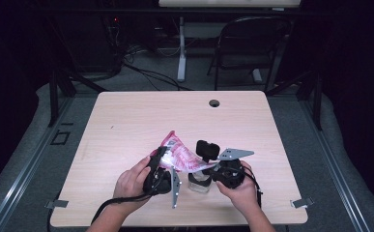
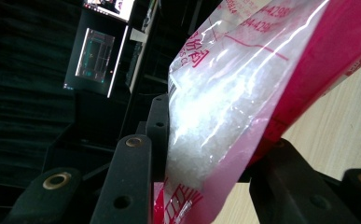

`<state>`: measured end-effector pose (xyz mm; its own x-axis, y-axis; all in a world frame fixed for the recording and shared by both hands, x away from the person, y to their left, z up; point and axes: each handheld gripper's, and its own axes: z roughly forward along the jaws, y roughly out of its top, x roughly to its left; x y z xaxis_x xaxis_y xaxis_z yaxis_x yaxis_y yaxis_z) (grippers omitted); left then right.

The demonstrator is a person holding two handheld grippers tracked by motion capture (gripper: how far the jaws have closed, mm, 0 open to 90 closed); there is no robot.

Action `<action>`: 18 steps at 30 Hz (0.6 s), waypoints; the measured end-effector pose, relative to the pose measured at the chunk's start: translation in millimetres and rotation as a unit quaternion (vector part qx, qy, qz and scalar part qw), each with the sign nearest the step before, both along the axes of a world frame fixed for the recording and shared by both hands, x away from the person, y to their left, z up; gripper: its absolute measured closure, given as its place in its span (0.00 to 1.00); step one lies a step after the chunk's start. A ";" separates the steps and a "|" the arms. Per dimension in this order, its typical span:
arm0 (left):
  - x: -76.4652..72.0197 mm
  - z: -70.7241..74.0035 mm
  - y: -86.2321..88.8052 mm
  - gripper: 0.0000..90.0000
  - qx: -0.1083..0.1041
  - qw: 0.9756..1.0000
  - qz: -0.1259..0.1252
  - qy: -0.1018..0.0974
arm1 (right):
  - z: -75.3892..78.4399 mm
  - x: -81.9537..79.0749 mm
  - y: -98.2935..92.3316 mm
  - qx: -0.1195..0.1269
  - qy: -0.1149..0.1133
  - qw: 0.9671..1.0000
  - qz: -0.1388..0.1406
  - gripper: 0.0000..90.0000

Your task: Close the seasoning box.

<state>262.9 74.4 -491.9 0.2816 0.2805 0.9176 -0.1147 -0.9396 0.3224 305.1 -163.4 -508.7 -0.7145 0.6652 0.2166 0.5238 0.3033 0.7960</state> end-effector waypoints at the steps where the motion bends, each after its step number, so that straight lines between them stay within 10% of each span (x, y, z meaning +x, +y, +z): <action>1: -0.1 0.3 0.0 0.76 0.000 1.000 0.000 0.000 | -0.2 -0.1 0.2 0.001 -0.001 1.000 -0.001 1.00; 18: -0.6 3.1 1.2 0.76 0.001 1.000 -0.001 -0.004 | -2.0 -1.1 4.2 0.006 -0.007 1.000 -0.004 1.00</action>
<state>262.3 75.7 -488.8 0.2745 0.2782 0.9205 -0.1200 -0.9398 0.3199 304.0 -159.2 -510.7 -0.7118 0.6686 0.2150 0.5147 0.2884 0.8074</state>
